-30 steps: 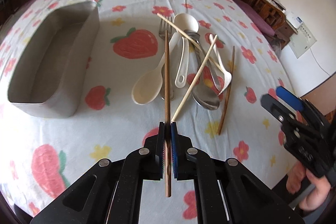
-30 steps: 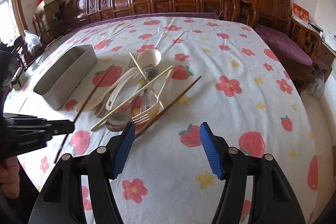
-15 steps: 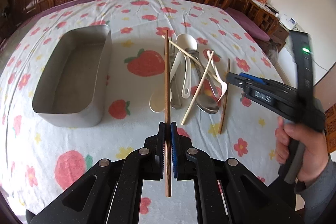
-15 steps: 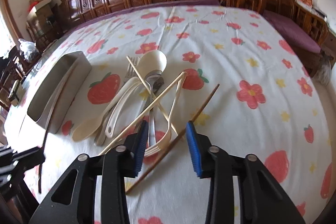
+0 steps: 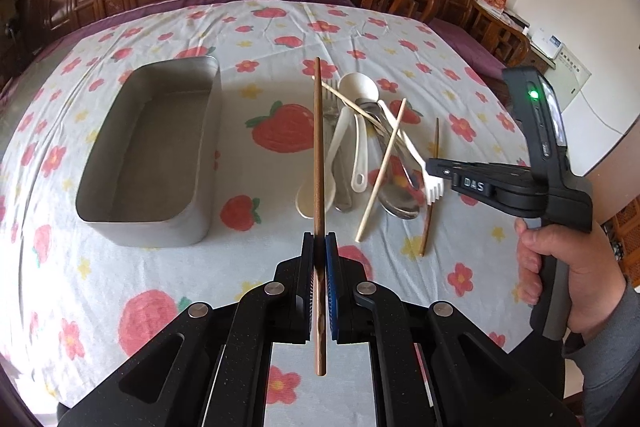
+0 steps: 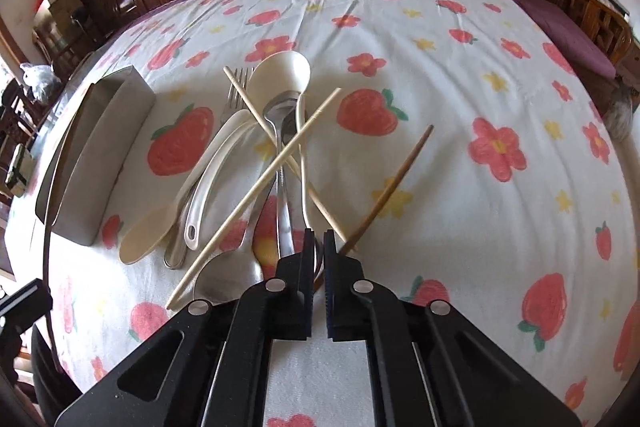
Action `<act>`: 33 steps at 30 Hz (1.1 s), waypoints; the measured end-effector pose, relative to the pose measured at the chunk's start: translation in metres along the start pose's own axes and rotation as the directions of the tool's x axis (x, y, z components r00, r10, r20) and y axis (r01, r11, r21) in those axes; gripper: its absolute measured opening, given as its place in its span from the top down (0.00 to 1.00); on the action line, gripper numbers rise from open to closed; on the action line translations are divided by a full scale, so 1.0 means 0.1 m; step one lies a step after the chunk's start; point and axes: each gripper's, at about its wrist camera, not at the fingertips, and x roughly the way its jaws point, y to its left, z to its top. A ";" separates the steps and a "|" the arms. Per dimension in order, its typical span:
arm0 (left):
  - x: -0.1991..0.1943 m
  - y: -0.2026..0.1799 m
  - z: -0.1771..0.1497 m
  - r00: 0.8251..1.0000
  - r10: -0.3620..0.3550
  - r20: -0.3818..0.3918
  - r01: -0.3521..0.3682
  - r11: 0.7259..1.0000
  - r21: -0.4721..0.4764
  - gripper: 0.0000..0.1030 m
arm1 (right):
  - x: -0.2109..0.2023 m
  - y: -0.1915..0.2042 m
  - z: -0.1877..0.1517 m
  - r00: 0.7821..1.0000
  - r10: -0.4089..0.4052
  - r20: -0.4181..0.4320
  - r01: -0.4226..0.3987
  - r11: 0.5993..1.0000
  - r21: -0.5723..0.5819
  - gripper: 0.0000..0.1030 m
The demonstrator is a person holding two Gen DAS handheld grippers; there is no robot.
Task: Organize utensils
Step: 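Lift the chopstick with the left gripper while the right gripper grasps a white plastic fork, then drop the chopstick into the metal tray with left gripper while right places the fork there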
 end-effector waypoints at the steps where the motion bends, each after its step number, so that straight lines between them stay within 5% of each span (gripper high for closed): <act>1: -0.01 0.03 0.01 1.000 0.003 0.001 -0.003 1.000 -0.001 0.95 | -0.02 -0.01 0.00 1.000 -0.009 0.003 0.009 1.000 0.000 0.96; 10: -0.14 0.33 0.19 0.999 0.045 0.031 -0.045 0.999 -0.009 0.95 | -0.31 -0.08 0.07 0.991 -0.123 0.055 0.124 0.992 -0.022 0.96; 18: -0.20 0.62 0.39 0.996 0.074 0.050 -0.073 0.997 -0.036 0.95 | -0.47 -0.17 0.24 0.960 -0.253 0.117 0.254 0.967 -0.001 0.96; 33: 0.02 1.12 0.66 0.988 0.156 0.020 -0.155 0.987 -0.040 0.95 | -0.56 0.70 0.33 0.986 -0.029 0.164 0.041 0.997 -0.070 0.96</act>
